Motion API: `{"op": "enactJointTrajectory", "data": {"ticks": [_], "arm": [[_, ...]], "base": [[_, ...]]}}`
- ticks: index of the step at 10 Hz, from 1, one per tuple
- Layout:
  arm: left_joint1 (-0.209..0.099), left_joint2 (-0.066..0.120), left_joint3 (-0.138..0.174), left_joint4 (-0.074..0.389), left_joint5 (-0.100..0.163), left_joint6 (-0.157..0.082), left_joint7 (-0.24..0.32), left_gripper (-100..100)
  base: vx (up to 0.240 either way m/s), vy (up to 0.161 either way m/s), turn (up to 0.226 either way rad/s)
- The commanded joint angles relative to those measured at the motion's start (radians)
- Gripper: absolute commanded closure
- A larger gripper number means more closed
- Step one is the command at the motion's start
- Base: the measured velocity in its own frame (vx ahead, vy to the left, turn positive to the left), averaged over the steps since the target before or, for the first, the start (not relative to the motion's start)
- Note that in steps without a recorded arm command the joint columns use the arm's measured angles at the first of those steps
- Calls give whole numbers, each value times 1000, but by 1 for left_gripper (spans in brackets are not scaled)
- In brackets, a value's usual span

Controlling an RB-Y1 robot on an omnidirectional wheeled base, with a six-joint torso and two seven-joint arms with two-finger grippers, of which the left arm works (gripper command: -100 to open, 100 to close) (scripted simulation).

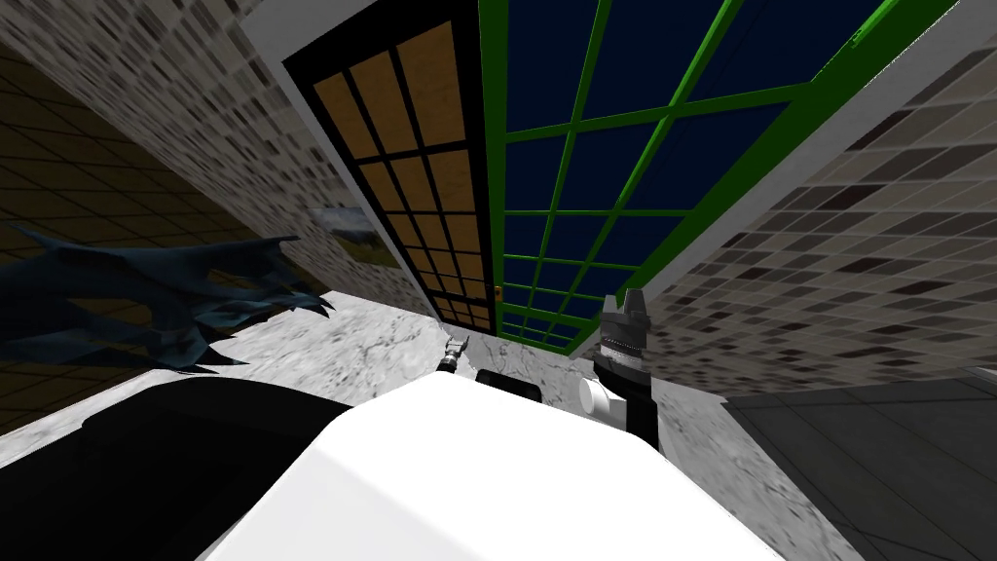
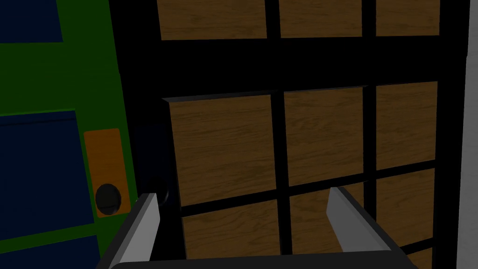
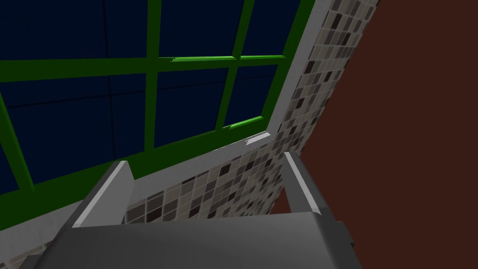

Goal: Pull the door open

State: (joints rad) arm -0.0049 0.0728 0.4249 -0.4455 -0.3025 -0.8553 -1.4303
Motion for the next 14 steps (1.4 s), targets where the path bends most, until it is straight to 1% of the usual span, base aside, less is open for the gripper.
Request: {"op": "enactJointTrajectory", "data": {"ticks": [1, 2, 3, 4, 5, 6, 8, 10, 11, 12, 13, 14], "arm": [[-26, -17, 1, -19, -8, 4, 3, -100], [-26, -17, 1, -26, -8, 4, 3, -100], [-26, -17, 1, -20, -8, 4, 3, -100], [-51, -29, 1, -27, -13, 1, 3, -100], [-66, -35, 0, -32, -16, -1, 2, -100], [-66, -35, 0, -32, -16, -1, 2, -100], [-111, -56, -5, -48, -23, -7, 2, -100], [-111, -56, -5, -55, -23, -7, 2, -100], [-111, -56, -5, -48, -23, -7, 2, -100], [-134, -65, -8, -57, -26, -10, 3, -100], [-150, -72, -11, -63, -27, -12, 3, -100], [-150, -72, -11, -88, -27, -12, 3, -100]], "base": [[138, 41, -88], [137, 51, -44], [63, 29, 3], [111, 35, -77], [181, 43, -100], [125, 36, -15], [162, 59, -77], [99, 34, -19], [-10, -3, 8], [69, 18, -91], [169, 14, -105], [133, 22, -5]]}}
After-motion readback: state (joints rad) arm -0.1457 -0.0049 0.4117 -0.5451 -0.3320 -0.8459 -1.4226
